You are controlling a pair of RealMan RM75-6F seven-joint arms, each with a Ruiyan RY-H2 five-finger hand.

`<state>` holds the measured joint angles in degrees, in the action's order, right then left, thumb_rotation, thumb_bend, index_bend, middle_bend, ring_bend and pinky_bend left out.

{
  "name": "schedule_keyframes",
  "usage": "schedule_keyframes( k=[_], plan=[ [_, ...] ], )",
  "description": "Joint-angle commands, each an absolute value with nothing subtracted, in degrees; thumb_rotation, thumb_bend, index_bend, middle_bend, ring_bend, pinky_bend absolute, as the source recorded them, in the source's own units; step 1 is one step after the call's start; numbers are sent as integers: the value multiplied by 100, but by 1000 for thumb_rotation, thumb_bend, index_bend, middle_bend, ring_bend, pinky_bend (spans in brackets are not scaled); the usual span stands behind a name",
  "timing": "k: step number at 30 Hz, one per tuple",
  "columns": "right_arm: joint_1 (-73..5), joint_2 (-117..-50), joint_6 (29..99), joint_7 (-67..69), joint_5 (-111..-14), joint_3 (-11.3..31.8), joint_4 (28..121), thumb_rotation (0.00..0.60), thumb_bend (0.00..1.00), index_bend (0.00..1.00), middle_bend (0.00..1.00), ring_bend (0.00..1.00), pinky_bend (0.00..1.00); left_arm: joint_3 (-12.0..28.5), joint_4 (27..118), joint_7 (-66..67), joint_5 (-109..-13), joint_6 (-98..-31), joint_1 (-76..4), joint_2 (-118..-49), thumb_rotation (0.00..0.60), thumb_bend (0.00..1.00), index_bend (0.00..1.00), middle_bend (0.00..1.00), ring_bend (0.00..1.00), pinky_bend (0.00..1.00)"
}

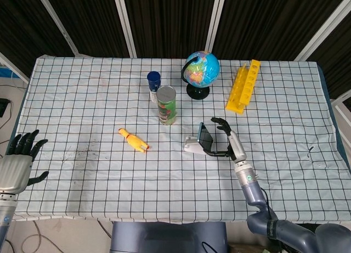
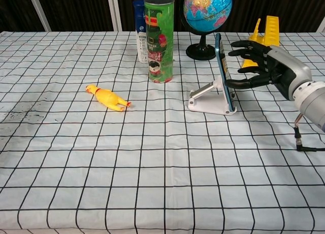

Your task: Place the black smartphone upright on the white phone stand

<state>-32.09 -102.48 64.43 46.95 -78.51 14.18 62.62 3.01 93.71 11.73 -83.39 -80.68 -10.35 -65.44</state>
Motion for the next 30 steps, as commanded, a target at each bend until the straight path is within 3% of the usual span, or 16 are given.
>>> schedule_keyframes(
  k=[1, 5, 12, 20, 26, 28, 30],
  plan=[
    [-3198, -10239, 6445, 4681, -7855, 1408, 6279, 600, 14, 35, 60, 1, 164, 300, 9367, 1167, -8341, -8068, -1035, -6544, 600, 100, 186, 0, 0, 0],
    [-3172, -10191, 6479, 4641, -7901, 1373, 6327, 600, 1, 0, 1, 0, 139, 299, 9358, 1154, -8349, -8074, -1033, -6547, 600, 100, 186, 0, 0, 0],
    [-3027, -9926, 6690, 4416, -7995, 1304, 6596, 600, 1, 0, 0, 0, 135, 294, 9338, 1104, -8379, -8101, -1023, -6555, 600, 100, 185, 0, 0, 0],
    [-2656, -9188, 6980, 3930, -7948, 1238, 7282, 600, 6, 0, 0, 0, 135, 282, 9297, 1023, -8434, -8152, -1003, -6563, 600, 100, 182, 0, 0, 0],
    [-2307, -8345, 7048, 3639, -7624, 1306, 8117, 600, 241, 0, 0, 0, 134, 253, 9272, 984, -8499, -8194, -978, -6553, 600, 100, 181, 0, 0, 0],
    [-2194, -8071, 7067, 3523, -7465, 1358, 8408, 600, 253, 0, 0, 0, 135, 239, 9264, 980, -8537, -8221, -967, -6550, 600, 100, 180, 0, 0, 0],
    [-2061, -7714, 7107, 3154, -7336, 1347, 8746, 600, 202, 0, 0, 0, 135, 233, 9245, 959, -8552, -8238, -956, -6551, 600, 100, 179, 0, 0, 0]
  ],
)
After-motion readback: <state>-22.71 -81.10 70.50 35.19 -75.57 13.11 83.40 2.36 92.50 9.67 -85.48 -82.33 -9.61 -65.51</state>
